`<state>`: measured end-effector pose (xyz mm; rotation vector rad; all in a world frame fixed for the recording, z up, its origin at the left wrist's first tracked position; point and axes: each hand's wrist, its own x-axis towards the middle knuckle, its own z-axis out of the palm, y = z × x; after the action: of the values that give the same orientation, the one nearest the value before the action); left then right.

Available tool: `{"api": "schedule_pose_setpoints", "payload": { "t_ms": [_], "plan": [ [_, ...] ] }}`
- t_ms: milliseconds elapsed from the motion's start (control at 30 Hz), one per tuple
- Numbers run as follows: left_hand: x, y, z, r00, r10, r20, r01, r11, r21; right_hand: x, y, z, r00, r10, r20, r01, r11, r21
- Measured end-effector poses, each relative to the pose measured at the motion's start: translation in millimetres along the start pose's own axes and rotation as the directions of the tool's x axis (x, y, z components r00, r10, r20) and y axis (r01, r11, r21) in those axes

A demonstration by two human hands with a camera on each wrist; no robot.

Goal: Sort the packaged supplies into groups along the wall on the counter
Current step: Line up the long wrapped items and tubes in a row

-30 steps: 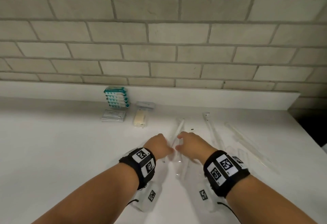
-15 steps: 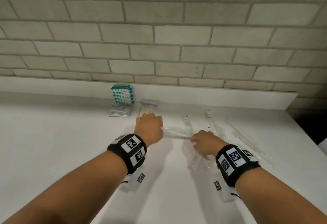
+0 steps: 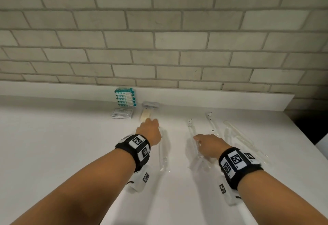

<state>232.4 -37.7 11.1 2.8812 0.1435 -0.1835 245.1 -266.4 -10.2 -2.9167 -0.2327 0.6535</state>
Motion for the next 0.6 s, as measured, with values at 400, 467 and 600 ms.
{"api": "schedule_pose_setpoints", "payload": {
  "t_ms": [400,467,600],
  "plan": [
    [-40,1,33,0.971,-0.103,0.217,0.106,0.994,-0.001,-13,-66,26,0.996,-0.062,-0.065,0.028,0.903,-0.429],
    [-39,-1,33,0.971,-0.125,0.202,0.129,0.992,-0.007,-15,-69,29,0.991,-0.095,-0.094,0.048,0.909,-0.415],
    [-33,-8,34,0.98,-0.128,0.152,0.14,0.988,-0.071,-15,-66,27,0.987,-0.123,-0.107,0.083,0.943,-0.323]
  ]
}}
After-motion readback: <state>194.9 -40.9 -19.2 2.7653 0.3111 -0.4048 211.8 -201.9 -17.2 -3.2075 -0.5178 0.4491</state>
